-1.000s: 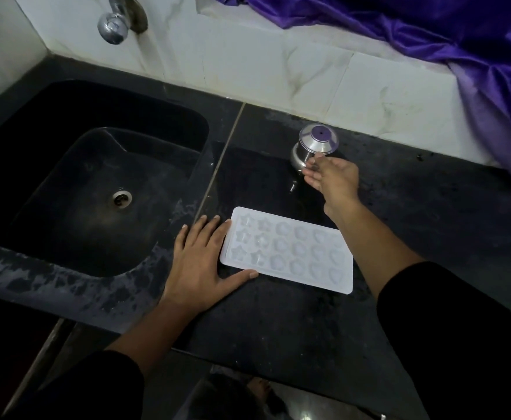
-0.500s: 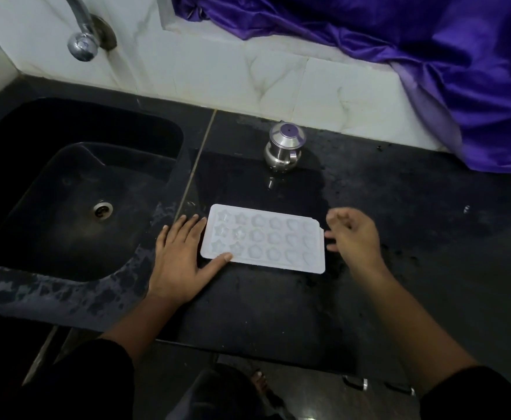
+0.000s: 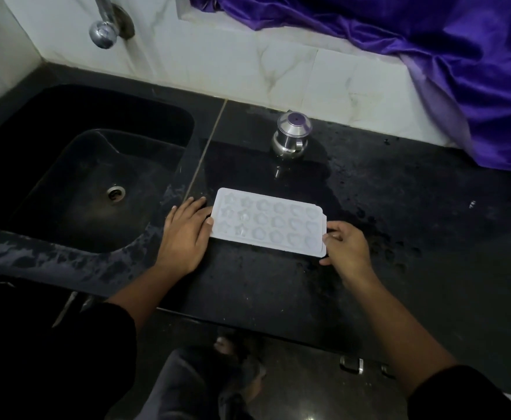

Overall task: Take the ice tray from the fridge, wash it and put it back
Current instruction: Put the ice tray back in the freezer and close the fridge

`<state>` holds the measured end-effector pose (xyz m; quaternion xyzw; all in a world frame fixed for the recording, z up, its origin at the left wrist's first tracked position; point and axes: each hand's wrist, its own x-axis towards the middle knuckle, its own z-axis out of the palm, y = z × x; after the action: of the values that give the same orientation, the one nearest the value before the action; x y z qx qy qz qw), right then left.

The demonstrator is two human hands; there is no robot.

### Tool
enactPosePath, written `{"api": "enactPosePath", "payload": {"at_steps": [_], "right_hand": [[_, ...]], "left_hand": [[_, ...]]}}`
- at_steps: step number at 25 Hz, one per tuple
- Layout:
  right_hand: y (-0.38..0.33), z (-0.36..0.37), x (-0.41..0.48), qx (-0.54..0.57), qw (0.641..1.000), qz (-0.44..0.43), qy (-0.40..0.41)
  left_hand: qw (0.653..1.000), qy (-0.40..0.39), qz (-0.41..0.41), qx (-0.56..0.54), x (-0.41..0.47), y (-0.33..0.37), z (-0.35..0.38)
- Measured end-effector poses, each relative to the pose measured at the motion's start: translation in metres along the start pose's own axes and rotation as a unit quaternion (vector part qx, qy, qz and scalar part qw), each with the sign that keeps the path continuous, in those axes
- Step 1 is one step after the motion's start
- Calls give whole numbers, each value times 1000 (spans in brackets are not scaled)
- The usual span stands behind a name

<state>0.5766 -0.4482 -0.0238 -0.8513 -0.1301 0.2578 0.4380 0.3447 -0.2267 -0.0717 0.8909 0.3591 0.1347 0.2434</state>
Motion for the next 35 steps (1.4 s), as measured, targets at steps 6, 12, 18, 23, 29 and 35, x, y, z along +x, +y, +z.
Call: {"api": "enactPosePath", "payload": {"at_steps": [6, 12, 18, 23, 29, 35], "right_hand": [[-27, 1, -4, 55, 998, -23, -4], [-116, 38, -20, 88, 991, -93, -50], [-220, 114, -65, 100, 974, -171, -106], [-272, 195, -109, 81, 954, -229, -175], [-282, 286, -143, 42, 926, -251, -279], [-274, 367, -164, -10, 871, -274, -409]], "left_hand": [[989, 7, -49, -143, -4, 1, -25], [928, 100, -127, -337, -14, -15, -112], [891, 199, -153, -378, -47, -67, -225], [859, 278, -182, -390, -102, -122, -287], [794, 371, -270, -398, -177, -165, -297], [720, 449, -359, -387, -255, -181, -270]]}}
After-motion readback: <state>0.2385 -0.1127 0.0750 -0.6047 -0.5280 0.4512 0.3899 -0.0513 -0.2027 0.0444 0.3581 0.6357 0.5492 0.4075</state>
